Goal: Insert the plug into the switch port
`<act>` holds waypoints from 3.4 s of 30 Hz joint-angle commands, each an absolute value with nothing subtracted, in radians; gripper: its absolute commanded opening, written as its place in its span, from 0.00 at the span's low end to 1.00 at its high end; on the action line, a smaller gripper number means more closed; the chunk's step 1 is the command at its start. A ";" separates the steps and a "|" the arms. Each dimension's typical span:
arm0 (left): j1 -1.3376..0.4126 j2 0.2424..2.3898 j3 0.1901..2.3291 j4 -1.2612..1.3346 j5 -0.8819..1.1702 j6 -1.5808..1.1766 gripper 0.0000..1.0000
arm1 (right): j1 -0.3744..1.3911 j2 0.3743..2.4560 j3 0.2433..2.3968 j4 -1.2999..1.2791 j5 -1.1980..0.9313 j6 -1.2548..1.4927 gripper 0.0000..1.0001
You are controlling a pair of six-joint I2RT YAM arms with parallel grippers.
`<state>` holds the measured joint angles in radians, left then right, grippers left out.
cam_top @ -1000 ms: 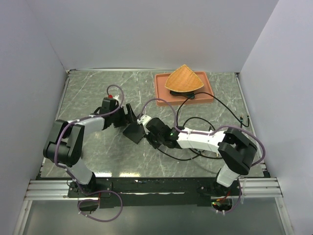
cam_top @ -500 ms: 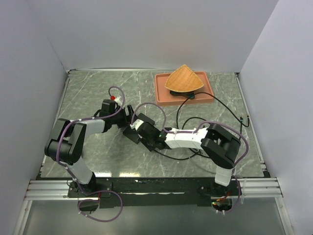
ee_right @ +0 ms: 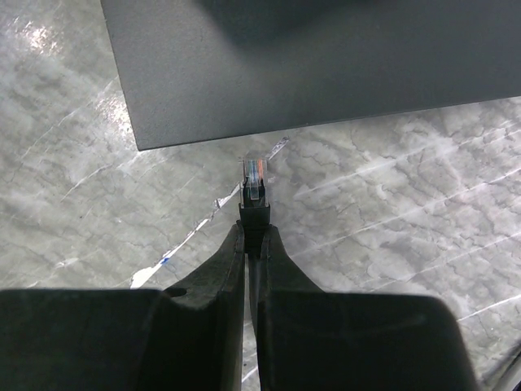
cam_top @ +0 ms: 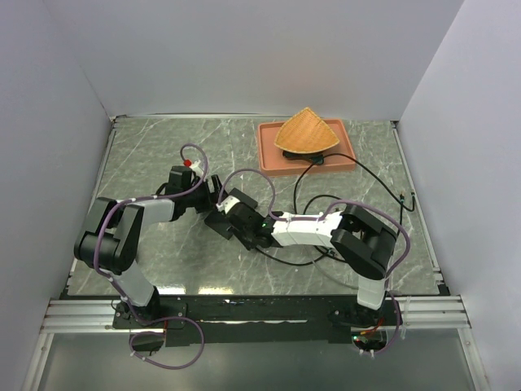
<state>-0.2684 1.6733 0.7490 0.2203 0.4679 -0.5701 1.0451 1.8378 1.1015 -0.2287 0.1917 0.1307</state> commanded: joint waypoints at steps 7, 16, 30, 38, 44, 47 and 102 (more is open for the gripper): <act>-0.273 1.675 0.723 0.225 0.512 -0.572 0.85 | 1.048 1.890 1.181 -0.212 0.226 0.146 0.00; -0.272 1.677 0.719 0.218 0.528 -0.566 0.85 | 1.048 1.882 1.189 -0.222 0.273 0.169 0.00; -0.272 1.697 0.715 0.229 0.549 -0.569 0.84 | 1.049 1.838 1.209 -0.192 0.256 0.172 0.00; -0.273 1.715 0.712 0.236 0.557 -0.569 0.84 | 1.049 1.795 1.196 -0.169 0.233 0.190 0.00; -0.275 1.720 0.709 0.245 0.563 -0.574 0.84 | 1.049 1.790 1.215 -0.167 0.221 0.187 0.00; -0.276 1.720 0.707 0.249 0.568 -0.577 0.84 | 1.049 1.819 1.236 -0.178 0.213 0.186 0.00; -0.275 1.654 0.693 0.189 0.500 -0.574 0.82 | 1.058 1.882 1.141 -0.101 0.110 0.135 0.00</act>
